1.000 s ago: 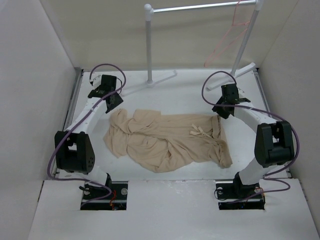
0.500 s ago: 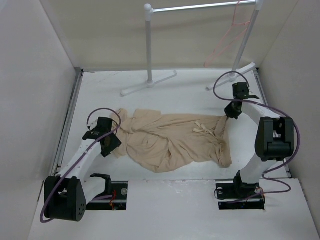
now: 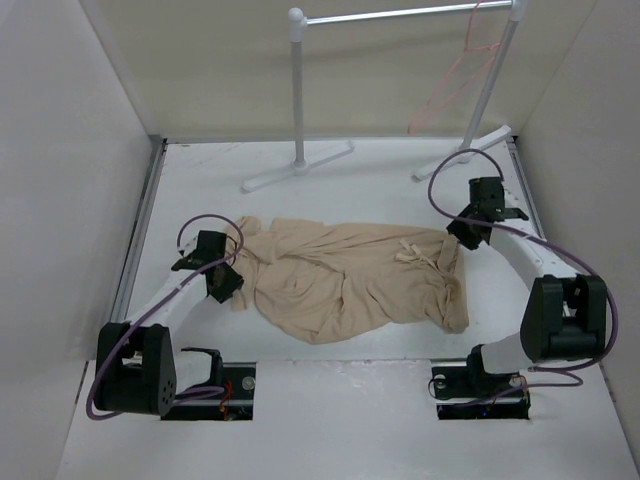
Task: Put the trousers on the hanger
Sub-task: Flatten out the trousers at the center of the board.
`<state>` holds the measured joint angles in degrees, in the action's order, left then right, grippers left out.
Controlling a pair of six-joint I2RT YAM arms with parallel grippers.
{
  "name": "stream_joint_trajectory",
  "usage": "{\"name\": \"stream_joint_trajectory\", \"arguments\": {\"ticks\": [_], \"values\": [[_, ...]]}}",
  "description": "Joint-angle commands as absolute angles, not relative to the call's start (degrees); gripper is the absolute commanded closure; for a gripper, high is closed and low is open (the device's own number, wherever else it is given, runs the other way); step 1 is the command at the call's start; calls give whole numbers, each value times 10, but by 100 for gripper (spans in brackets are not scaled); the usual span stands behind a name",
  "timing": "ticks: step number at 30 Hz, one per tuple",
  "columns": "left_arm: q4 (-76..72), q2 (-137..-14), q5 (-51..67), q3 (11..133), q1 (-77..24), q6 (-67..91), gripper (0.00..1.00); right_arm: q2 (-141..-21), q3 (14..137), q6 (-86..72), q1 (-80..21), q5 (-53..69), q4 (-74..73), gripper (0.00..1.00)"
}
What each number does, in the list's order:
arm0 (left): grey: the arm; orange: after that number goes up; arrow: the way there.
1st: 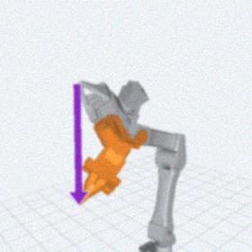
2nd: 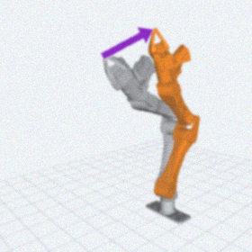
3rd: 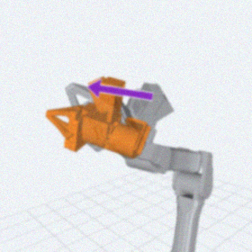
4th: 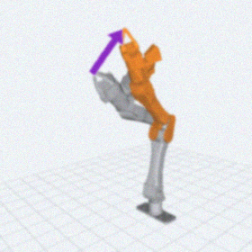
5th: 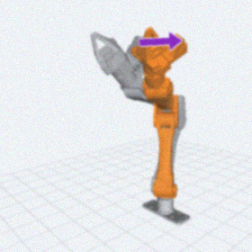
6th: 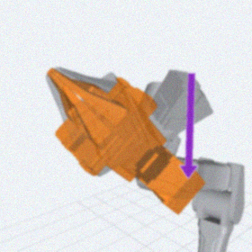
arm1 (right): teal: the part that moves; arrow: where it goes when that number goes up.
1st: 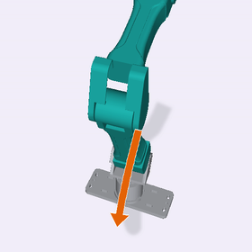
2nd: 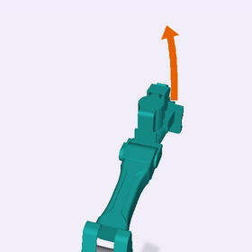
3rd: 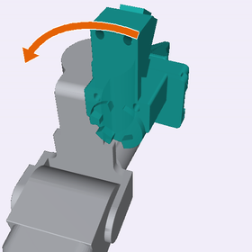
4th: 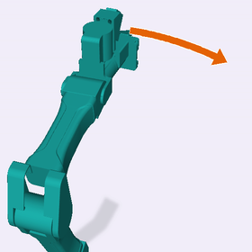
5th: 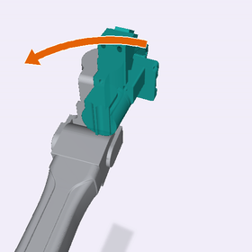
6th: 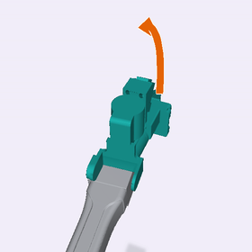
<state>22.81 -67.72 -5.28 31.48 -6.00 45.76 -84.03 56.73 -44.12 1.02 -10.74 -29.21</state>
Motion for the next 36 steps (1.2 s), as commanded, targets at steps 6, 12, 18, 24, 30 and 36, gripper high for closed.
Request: {"name": "stream_joint_trajectory", "arguments": {"ticks": [6,12,18,24,30,36], "values": [[173,-686,-55,318,-18,474,92,-896,598,-364,-67,-146,-336,48],[133,-703,-55,318,35,521,98,-940,634,-358,-79,-191,-372,50],[134,-680,-65,359,42,569,99,-978,681,-348,-88,-194,-411,82],[177,-642,-107,422,75,601,100,-851,705,-379,-79,-213,-429,94],[243,-599,-117,489,175,610,100,-731,612,-445,63,-140,-376,100],[247,-651,-116,506,102,604,76,-833,662,-354,-34,-127,-383,75]]}}
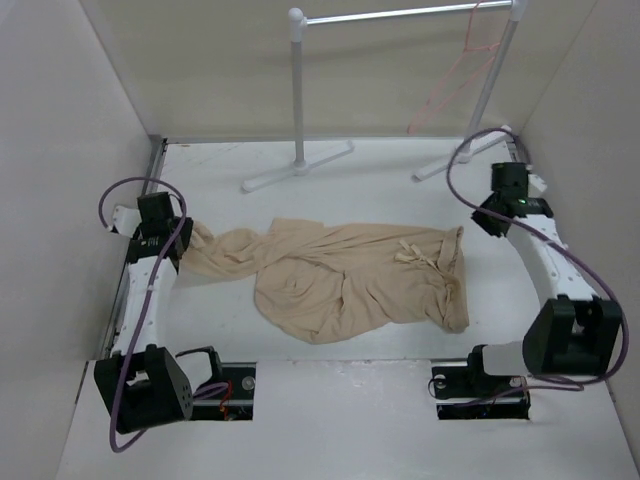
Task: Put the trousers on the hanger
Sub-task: Flatten out the trousers at the center of the board.
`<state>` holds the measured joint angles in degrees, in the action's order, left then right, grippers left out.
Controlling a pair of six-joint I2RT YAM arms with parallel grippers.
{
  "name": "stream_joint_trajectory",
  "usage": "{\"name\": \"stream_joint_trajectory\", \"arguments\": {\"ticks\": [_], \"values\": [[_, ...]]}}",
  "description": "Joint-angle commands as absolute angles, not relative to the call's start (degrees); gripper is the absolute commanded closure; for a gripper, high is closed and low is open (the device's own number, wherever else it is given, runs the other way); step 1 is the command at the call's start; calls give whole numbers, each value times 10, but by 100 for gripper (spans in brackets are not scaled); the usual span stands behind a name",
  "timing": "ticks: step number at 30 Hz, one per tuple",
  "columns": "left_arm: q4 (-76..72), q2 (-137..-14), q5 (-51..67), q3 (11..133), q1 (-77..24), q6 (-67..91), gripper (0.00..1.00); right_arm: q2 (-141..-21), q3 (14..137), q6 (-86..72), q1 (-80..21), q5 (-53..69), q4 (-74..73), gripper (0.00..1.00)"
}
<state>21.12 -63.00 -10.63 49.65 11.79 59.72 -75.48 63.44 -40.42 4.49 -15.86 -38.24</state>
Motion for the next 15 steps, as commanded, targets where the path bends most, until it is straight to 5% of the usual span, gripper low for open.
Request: {"name": "stream_joint_trajectory", "arguments": {"ticks": [1,4,7,11,15], "values": [[260,-653,-122,504,116,606,67,-861,674,-342,-58,-134,-398,69],[275,-627,-124,496,149,596,52,-904,672,-333,-90,-149,-404,55],[278,-586,-136,483,115,569,50,-928,668,-334,-94,-161,-399,51],[270,-581,-139,454,-47,558,49,-970,678,-323,-94,-170,-412,54],[236,-704,-128,486,-244,555,46,-976,671,-331,-94,-210,-418,57]]}}
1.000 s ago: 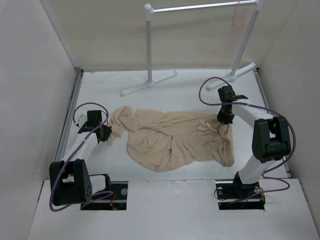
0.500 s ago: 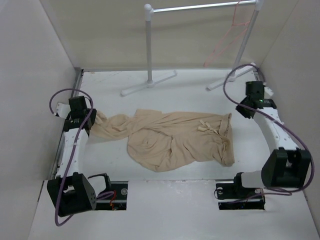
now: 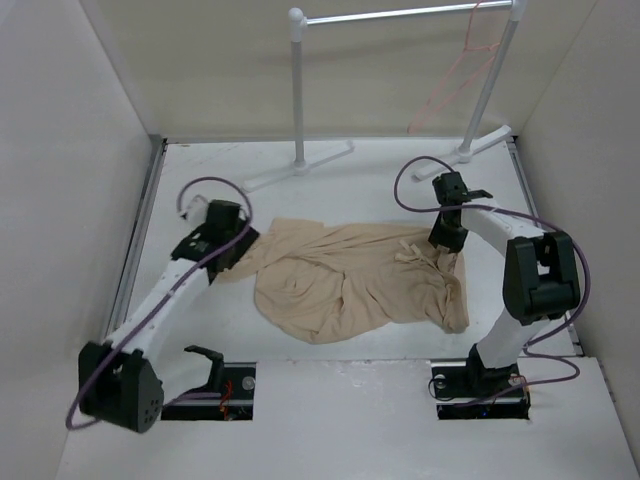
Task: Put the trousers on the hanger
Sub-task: Flatten out the trousers at the center of the board.
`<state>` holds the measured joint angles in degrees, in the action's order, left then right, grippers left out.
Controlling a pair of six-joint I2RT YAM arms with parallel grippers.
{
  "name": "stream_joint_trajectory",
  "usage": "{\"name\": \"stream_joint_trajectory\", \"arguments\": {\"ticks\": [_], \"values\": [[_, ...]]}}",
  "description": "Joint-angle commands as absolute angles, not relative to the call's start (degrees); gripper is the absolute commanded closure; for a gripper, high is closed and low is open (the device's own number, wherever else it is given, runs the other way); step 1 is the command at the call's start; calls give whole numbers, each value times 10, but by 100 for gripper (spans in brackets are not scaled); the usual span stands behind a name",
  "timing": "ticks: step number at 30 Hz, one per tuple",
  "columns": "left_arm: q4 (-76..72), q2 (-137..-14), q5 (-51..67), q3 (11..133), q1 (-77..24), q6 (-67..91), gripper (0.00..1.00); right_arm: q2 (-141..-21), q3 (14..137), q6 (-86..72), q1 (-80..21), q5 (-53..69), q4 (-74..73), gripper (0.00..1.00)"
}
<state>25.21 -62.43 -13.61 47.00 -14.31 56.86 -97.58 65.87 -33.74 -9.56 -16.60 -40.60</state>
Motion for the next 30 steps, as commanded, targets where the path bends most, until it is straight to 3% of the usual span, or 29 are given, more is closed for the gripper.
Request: {"name": "stream_joint_trajectory", "arguments": {"ticks": [1,4,8,13,19,27,30], "values": [[224,-734,-125,497,-270,552,45,-977,668,-331,-95,-216,-419,57],[192,-839,-87,553,-320,531,45,-993,670,-328,-96,-206,-419,57],[165,-945,-82,595,-324,514,53,-993,672,-339,-95,-201,-421,84],[142,-970,-96,543,-246,524,68,-903,640,-381,-63,-194,-404,95],[130,-885,-123,443,-151,538,73,-803,561,-440,40,-134,-357,100],[164,-773,-141,389,-97,537,72,-795,472,-469,106,-75,-321,100],[191,-731,-134,409,-102,531,68,-807,468,-465,99,-75,-320,89]]}}
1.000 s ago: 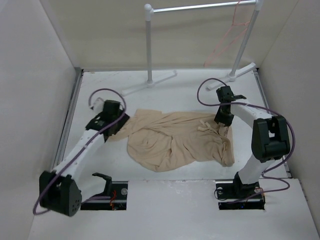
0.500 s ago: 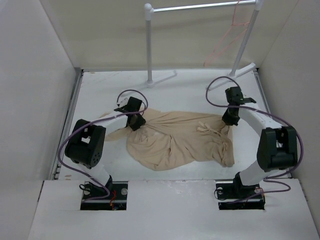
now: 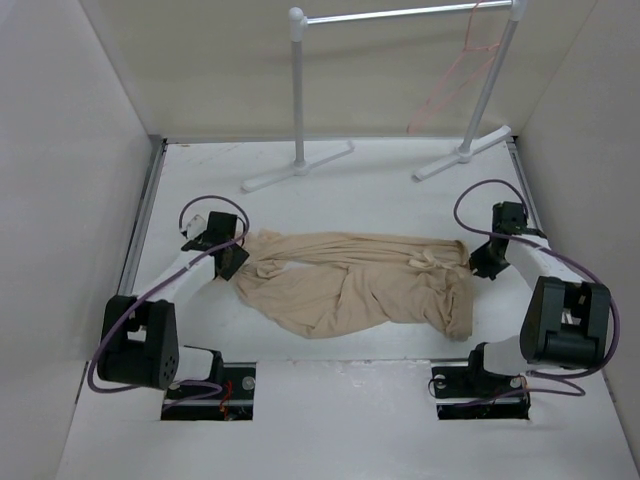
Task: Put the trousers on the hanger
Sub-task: Flatten out the trousers at the center of the board.
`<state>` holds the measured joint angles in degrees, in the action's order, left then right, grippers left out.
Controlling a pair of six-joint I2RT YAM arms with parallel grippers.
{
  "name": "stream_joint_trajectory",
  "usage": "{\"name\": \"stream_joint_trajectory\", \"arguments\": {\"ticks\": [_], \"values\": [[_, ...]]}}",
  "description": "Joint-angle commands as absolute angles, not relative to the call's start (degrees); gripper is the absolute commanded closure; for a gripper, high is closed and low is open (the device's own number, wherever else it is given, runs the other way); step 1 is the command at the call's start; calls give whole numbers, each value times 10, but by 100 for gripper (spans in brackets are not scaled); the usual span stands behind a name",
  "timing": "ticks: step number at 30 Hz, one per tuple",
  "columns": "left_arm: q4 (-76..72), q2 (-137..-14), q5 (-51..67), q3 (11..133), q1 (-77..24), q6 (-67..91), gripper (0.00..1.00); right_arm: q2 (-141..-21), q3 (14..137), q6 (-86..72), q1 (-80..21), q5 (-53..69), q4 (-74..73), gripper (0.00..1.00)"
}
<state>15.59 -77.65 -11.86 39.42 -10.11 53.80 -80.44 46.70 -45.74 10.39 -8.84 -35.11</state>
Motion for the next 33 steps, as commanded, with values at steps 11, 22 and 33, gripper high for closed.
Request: {"name": "stream_joint_trajectory", "arguments": {"ticks": [11,22,33], "values": [[236,-829,-154,626,-338,456,52,-778,614,-338,-6,-183,-386,53],[188,-1042,-87,762,-373,428,52,-989,761,-257,-68,-214,-460,45],[155,-1055,-74,702,-331,429,53,-1056,798,-248,-80,-308,-496,50]]}}
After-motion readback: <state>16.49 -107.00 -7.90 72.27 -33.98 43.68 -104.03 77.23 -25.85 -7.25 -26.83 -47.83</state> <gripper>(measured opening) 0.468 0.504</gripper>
